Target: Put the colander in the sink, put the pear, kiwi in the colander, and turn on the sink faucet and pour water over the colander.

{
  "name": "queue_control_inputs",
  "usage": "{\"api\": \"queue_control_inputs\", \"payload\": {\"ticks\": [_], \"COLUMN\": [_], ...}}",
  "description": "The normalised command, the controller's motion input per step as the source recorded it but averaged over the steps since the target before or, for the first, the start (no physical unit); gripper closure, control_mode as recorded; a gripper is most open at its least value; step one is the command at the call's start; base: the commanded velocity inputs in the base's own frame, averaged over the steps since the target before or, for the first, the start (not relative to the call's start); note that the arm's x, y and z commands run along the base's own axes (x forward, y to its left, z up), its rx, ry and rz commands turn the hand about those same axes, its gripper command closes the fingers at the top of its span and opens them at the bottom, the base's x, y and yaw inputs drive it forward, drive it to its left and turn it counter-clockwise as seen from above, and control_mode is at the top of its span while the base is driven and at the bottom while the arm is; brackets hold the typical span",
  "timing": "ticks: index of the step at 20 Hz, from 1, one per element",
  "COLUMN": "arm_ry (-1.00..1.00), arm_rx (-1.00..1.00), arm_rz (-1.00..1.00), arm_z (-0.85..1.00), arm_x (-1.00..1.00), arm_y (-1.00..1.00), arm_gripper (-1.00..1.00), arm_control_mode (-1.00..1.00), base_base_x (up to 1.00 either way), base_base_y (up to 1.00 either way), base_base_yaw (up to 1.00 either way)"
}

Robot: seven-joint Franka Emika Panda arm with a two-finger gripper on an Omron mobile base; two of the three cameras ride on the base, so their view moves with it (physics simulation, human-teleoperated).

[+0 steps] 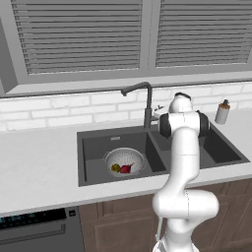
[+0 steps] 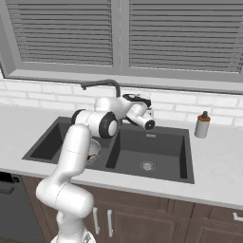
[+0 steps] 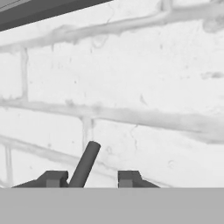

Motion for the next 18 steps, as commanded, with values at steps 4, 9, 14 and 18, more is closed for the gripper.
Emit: {"api": "queue_control_inputs", "payload": {"ticks": [4,9,14,18], "arm_ry": [0.0,0.0,0.01,0.03], "arm_rx": [0.0,0.0,0.0,0.0], "arm_rz": [-0.02,-0.08,-0.13,-0.15], "arm_z": [-0.01,0.0,0.0,-0.02], "arm_x": [0.07,0.02,0.01,0.01], "arm_y": [-0.32,-0.43,-0.54,-0.57], "arm_gripper": [1.0,1.0,1.0,1.0], "arm_control_mode": [-1.0,-1.0,-1.0,-1.0], "base_base_x": [0.0,0.0,0.0,0.0], "base_base_y": [0.0,0.0,0.0,0.0], "base_base_yaw": [0.0,0.0,0.0,0.0]}}
